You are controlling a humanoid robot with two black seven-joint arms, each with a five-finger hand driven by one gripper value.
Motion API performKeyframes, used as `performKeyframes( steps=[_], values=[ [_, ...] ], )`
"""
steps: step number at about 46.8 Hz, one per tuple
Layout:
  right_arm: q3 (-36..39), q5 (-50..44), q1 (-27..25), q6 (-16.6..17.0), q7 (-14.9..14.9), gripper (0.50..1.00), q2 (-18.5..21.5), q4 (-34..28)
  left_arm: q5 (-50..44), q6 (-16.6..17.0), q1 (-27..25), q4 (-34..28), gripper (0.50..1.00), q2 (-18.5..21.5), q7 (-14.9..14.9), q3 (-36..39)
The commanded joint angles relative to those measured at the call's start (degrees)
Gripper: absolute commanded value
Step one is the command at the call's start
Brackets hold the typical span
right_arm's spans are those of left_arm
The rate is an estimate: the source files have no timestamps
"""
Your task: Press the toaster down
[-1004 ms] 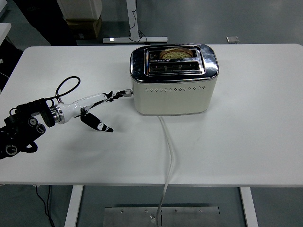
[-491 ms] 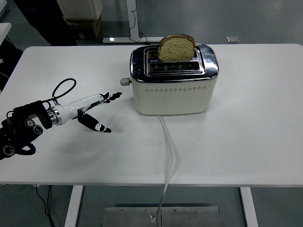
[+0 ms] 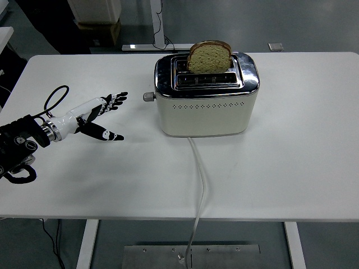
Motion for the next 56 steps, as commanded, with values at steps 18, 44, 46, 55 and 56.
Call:
performKeyframes(
  steps=[18,44,46,55,56],
  values=[
    [0.0,0.0,0.0,0.0,0.0,0.998,0.0,0.0,-18.1,0.0,0.1,2.8,1.000,0.0,-0.2,-0.1],
    [0.0,0.0,0.0,0.0,0.0,1.000,0.0,0.0,-40.4,3.2,-0.3,6.9,1.000,-1.9,-0.4,-2.7],
    [0.0,0.0,0.0,0.0,0.0,0.998,0.0,0.0,-41.2,3.2,-0.3,6.9,1.000,-2.1,-0.4,-2.9],
    [0.0,0.0,0.0,0.0,0.0,1.000,0.0,0.0,-42.5,3.0,-0.4,9.1,1.000,-4.1,-0.5,-6.2],
    [0.0,0.0,0.0,0.0,0.0,1.000,0.0,0.0,-42.8,2.9,-0.4,9.7,1.000,-4.4,-0.5,-6.8]
  ],
)
